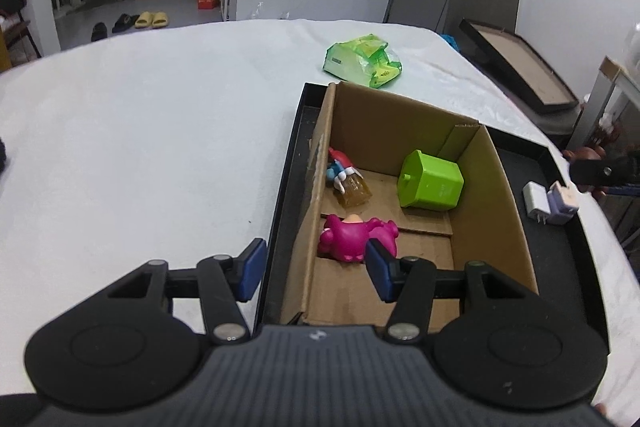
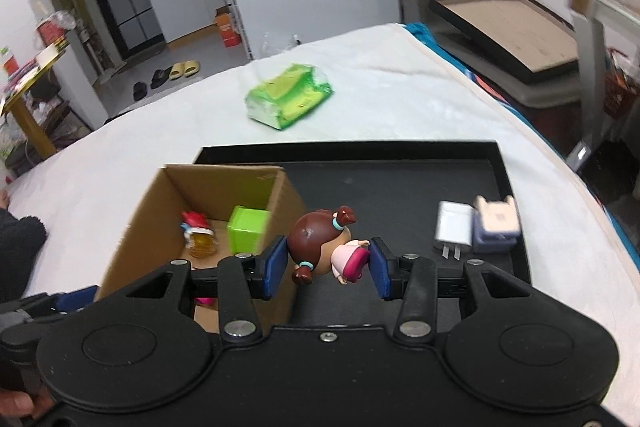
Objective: Organize rigid objects
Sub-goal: 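Carry the doll head into the cardboard box and open the right gripper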
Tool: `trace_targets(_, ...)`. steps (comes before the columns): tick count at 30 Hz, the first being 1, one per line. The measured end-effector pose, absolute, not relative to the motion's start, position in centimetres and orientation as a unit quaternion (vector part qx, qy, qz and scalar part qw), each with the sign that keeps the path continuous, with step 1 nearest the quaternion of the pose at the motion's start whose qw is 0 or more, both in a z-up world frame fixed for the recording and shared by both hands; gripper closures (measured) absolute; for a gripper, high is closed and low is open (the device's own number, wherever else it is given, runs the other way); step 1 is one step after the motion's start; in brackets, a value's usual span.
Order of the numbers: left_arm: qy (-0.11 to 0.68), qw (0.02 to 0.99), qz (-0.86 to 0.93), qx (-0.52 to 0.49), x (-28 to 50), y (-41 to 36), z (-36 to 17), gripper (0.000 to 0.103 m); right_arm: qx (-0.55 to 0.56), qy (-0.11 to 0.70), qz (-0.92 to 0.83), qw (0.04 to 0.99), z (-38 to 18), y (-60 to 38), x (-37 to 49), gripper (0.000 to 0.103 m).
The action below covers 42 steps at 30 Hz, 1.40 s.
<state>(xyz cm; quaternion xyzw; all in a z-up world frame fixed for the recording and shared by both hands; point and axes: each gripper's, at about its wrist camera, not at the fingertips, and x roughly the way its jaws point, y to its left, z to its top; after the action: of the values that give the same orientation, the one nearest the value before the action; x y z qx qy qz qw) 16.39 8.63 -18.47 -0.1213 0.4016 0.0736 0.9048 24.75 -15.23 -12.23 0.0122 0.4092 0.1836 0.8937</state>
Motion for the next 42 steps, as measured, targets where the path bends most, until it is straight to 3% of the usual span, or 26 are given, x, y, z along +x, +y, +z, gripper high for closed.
trace_targets(8, 0.397, 0.898, 0.051, -0.185, 15.9, 10.8, -19.2, 0.056, -0.042, 0.402, 0.218, 0.888, -11.1, -8.2, 24.3, 0.06)
trace_targets(16, 0.401, 0.894, 0.034, -0.199, 16.0, 11.6, -20.1, 0.086, -0.111, 0.403, 0.244, 0.875, -12.0, -2.1, 23.6, 0.06)
trace_targets(29, 0.395, 0.893, 0.014, -0.214, 15.9, 12.5, -20.7, 0.085, -0.123, 0.402, 0.228, 0.878, -11.7, 0.7, 24.5, 0.059)
trace_targets(33, 0.393, 0.895, 0.009, -0.213, 15.9, 12.6, -20.8, 0.085, -0.118, 0.39, 0.212, 0.888, -11.0, 0.5, 24.9, 0.052)
trace_targets(42, 0.393, 0.896, 0.008, -0.205, 16.0, 12.4, -20.8, 0.085, -0.112, 0.395, 0.199, 0.89, -11.6, -1.8, 24.0, 0.048)
